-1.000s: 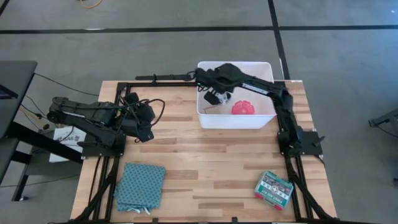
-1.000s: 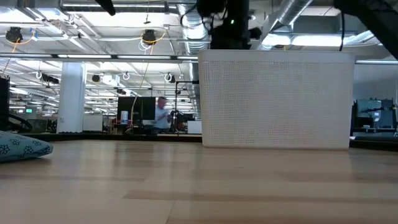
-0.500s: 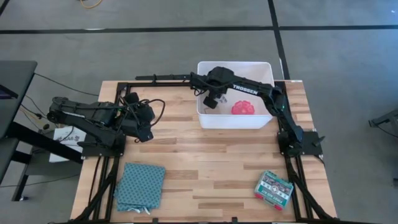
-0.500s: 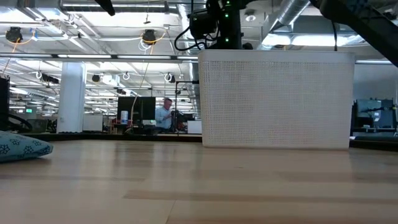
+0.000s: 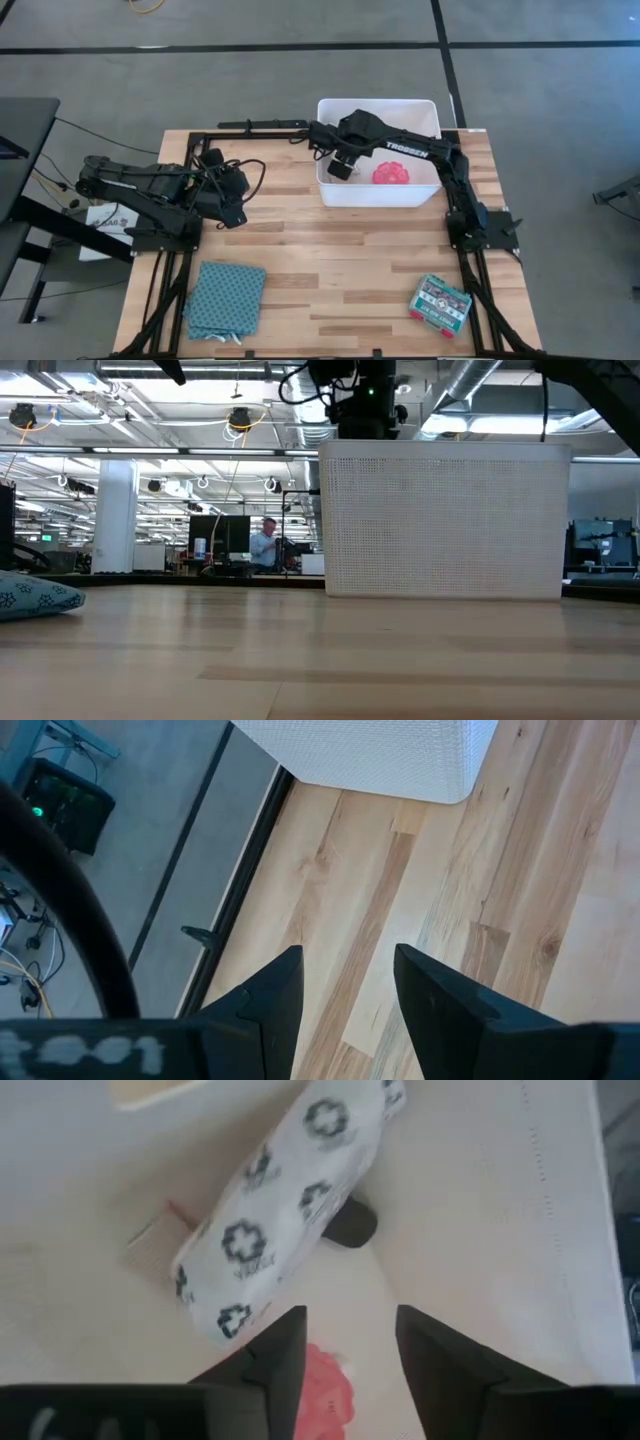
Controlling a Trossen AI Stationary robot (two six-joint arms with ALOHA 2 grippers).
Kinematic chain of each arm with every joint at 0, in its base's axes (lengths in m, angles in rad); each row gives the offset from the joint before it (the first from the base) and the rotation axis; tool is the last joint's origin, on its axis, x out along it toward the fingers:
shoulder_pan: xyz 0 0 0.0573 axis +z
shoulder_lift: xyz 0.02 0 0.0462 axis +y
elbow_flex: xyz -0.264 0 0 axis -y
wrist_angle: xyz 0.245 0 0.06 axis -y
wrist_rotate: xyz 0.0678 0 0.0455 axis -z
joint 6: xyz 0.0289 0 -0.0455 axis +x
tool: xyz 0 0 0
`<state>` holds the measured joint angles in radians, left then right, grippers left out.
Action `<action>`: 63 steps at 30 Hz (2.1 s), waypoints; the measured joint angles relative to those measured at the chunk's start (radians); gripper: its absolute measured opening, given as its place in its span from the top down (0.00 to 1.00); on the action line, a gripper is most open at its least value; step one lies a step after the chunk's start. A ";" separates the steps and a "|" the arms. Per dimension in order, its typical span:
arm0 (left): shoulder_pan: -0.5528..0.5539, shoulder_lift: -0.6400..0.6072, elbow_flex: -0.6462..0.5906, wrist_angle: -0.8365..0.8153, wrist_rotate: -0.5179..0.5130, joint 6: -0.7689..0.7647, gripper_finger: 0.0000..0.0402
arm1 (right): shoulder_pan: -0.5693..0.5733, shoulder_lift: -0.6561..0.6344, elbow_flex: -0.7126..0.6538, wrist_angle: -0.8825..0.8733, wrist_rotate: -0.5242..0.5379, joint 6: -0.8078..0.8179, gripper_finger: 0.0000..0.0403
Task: Pick & place medical supplies in basket/bin
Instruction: Put the green first aid kit in the white bin
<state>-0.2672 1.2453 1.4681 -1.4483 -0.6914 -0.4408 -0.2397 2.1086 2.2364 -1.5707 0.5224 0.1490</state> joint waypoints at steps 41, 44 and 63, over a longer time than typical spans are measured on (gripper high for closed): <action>-0.135 0.000 0.000 -0.060 0.121 -0.105 0.63 | 0.690 -0.406 -0.240 -0.001 -0.223 0.578 0.51; -0.154 0.000 0.000 -0.078 0.105 -0.137 0.63 | 0.731 -0.403 -0.347 0.001 -0.285 0.622 0.50; -0.175 0.000 0.000 -0.083 0.082 -0.152 0.63 | 1.152 -0.403 -0.788 0.347 -0.576 1.341 0.57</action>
<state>-0.4423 1.2453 1.4681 -1.5312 -0.6090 -0.5931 0.9123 1.7058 1.4489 -1.2240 -0.0532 1.4901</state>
